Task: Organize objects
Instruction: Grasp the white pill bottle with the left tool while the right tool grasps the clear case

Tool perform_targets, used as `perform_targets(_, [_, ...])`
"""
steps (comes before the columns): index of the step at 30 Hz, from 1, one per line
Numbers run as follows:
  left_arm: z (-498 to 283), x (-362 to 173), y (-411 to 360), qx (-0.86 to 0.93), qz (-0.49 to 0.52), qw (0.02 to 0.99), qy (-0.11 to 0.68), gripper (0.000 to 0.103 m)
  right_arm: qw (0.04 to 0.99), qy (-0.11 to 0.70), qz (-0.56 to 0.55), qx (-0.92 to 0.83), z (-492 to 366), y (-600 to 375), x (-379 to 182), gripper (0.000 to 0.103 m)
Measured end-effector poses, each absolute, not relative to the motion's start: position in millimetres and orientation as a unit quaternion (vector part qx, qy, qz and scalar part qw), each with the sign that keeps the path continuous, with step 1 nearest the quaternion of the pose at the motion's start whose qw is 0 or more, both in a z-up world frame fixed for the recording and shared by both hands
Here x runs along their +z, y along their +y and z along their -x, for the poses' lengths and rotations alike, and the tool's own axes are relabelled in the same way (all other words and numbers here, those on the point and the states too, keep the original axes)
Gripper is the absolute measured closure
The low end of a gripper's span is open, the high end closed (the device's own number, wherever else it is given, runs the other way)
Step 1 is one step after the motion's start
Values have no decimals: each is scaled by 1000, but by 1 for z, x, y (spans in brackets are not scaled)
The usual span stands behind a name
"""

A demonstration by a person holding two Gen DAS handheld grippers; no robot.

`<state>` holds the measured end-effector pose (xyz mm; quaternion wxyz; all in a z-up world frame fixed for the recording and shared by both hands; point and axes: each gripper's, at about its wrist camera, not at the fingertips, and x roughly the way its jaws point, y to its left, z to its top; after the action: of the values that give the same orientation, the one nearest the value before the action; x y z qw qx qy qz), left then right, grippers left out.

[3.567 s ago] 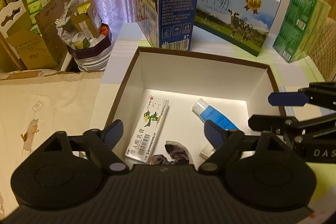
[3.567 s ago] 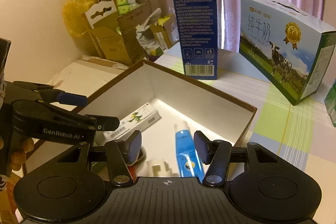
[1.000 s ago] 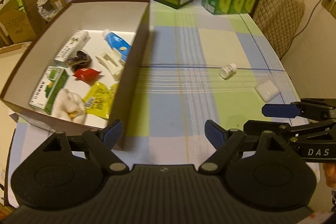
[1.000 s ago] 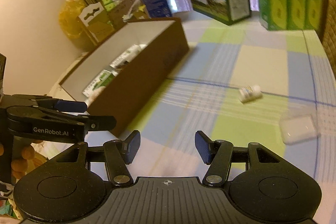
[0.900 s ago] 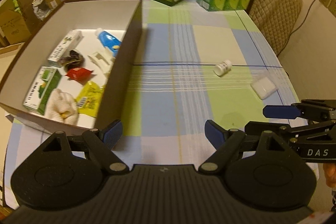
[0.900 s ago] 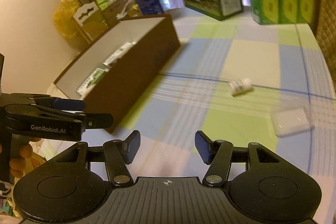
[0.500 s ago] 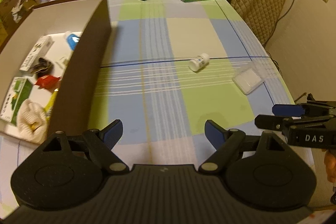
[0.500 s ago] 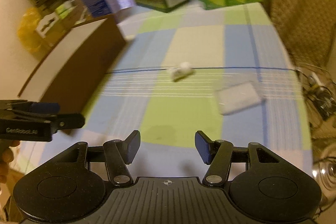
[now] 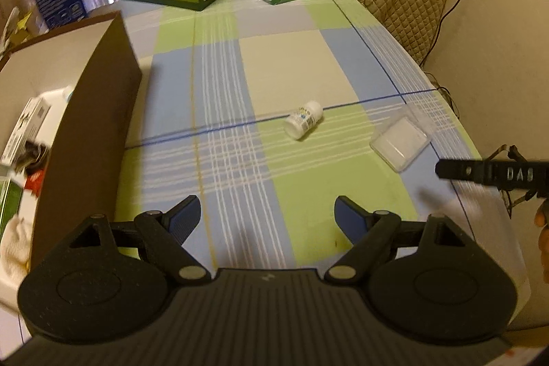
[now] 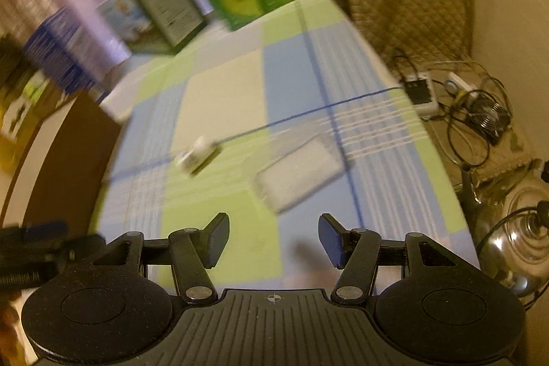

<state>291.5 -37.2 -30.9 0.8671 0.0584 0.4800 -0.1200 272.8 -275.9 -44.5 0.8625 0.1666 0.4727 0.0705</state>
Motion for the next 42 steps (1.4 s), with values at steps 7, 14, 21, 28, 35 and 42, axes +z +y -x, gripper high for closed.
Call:
perform_targets(7, [-321,-44,-52,-134,-77,863,480,21,852,478,-213,34,-299,-281,-58,48])
perform_targets(14, [-347,-57,-59,-146,-83,858,486,22,835,487,-258,-1,-323,-291,-76,48])
perform_targets(21, [-373,-71,-67,-160,-92,851,491,28,844,479,-240,-5,-356,-286,-83,48])
perform_targets(28, [-395,-86,-78,-180,-103,844,495,34,868,464,-173,37,-377,-263,-83,48])
perform_targets(35, [-410,-101,-93,-205,-115,836,496,46,872,474,-108,62,-359,-258,-83,48])
perform_targets(42, [-421,-110,-103,-226,-121,831,494,62,873,475,-63,86,-340,-265,-81,45])
